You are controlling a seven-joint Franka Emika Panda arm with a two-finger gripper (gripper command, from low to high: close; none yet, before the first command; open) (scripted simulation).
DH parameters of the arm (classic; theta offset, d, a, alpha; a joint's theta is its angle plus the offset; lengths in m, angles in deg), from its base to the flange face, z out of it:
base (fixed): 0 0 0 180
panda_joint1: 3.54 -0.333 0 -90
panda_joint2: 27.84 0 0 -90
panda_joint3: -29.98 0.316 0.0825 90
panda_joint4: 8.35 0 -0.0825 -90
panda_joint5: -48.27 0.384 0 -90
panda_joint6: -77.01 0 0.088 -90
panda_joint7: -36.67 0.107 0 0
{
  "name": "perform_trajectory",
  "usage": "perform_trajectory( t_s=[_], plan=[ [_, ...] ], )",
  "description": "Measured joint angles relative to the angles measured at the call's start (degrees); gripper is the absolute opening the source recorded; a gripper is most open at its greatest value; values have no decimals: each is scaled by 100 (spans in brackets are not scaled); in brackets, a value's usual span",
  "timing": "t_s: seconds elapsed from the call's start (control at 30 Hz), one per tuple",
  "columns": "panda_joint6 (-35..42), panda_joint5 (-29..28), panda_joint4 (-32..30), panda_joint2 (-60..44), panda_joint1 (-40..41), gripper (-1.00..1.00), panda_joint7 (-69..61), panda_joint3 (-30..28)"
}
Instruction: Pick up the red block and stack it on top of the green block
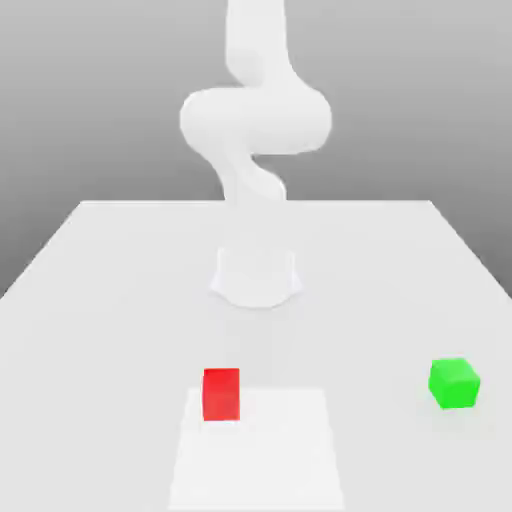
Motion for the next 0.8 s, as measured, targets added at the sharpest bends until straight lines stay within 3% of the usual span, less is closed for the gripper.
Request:
perform_trajectory(
  t_s=[0.57, 0.8],
  plan=[
    [-2535, -127, -2897, -3471, 183, 0, -751, -528],
    [-3921, 422, -2892, -5166, 417, 0, -1210, -203]
  ],
)
